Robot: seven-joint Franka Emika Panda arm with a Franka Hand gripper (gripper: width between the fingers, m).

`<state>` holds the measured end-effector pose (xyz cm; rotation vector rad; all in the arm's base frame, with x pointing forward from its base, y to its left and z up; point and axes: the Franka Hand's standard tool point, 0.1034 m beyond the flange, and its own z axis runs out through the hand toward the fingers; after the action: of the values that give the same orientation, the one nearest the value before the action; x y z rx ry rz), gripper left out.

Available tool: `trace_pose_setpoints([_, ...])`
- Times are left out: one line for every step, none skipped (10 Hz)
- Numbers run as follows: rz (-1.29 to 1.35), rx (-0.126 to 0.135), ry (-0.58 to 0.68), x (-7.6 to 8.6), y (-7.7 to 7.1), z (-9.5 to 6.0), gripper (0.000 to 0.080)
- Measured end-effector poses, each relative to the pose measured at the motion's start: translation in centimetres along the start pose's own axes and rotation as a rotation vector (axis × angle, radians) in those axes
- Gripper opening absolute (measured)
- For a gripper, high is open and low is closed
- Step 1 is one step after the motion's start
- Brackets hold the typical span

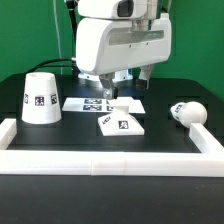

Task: Assemble lamp

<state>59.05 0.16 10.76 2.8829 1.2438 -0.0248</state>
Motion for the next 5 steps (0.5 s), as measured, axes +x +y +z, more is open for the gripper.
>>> trace_pose_setpoints([0.013,0.006,0.007,0.01,0.00,0.00,0.0700])
trace_pose_setpoints([0.013,0.006,0.007,0.01,0.00,0.00,0.0700])
trace_pose_setpoints([0.013,0.006,0.006,0.01,0.00,0.00,0.0700])
trace_pose_setpoints([0.013,0.006,0.006,0.00,-0.01,0.02,0.0699])
trace_pose_setpoints([0.017,0.003,0.008,-0.36,-0.05,0.05,0.0699])
